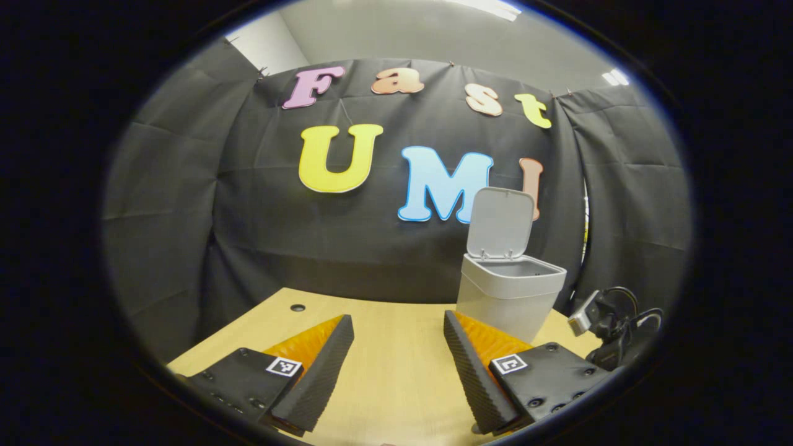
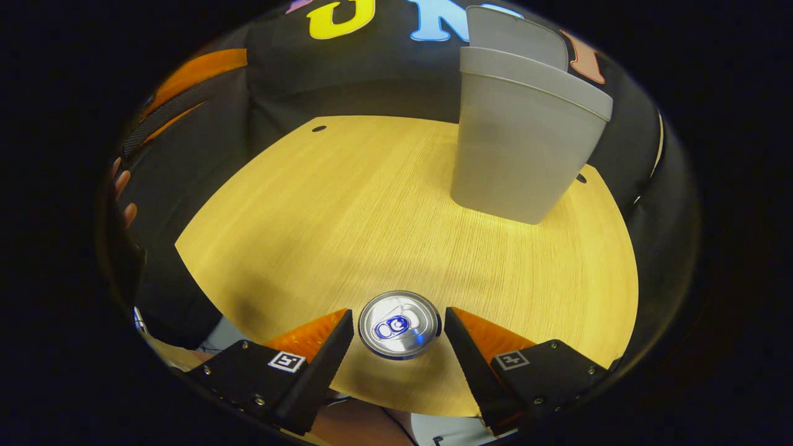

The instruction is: Press the lid of the desktop garbage bin to open it, pick up the crumpled paper on the desktop and throw it into the bin, then pick up the pop can on the desktop and drop it into the bin, and finally close the garbage bin lid.

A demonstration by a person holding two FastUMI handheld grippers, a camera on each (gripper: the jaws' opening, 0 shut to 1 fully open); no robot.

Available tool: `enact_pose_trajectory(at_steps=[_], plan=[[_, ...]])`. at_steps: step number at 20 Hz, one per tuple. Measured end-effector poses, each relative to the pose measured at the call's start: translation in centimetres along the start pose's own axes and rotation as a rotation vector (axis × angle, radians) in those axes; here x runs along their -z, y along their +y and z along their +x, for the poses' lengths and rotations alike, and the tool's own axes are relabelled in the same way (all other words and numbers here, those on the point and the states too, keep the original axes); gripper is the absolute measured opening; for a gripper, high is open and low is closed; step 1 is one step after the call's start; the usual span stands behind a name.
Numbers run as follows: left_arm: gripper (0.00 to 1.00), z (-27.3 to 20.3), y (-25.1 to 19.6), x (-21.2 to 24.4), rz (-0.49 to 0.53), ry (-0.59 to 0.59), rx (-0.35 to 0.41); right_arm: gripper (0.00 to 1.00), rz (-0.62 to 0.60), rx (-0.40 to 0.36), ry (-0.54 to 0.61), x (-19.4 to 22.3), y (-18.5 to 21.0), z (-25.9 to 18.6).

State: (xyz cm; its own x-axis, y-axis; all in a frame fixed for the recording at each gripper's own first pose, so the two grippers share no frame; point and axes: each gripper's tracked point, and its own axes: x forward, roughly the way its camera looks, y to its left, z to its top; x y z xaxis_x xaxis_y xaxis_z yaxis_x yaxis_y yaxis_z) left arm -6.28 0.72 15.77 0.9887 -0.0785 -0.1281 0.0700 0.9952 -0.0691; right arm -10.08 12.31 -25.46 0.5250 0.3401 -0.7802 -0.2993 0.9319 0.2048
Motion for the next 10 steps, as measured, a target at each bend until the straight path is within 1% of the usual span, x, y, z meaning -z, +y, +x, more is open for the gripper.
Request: enact_pose_trajectory(at_steps=[3,4,10], plan=[[0.96,0.1,0.4,0.4,-0.004,0.011,-0.007,0.94,0.007,0.024,0.040,0.6,-0.5,0.4],[0.96,0.1,0.4,0.4,-0.008,0.013,-0.006,0.86,0.013,0.023,0.046,0.6,-0.7,0.5],[0.96,0.6,0.4,0.3,-0.005,0.011,-0.007,0.84,0.041,0.021,0.038,0.3,-1.2,0.5]])
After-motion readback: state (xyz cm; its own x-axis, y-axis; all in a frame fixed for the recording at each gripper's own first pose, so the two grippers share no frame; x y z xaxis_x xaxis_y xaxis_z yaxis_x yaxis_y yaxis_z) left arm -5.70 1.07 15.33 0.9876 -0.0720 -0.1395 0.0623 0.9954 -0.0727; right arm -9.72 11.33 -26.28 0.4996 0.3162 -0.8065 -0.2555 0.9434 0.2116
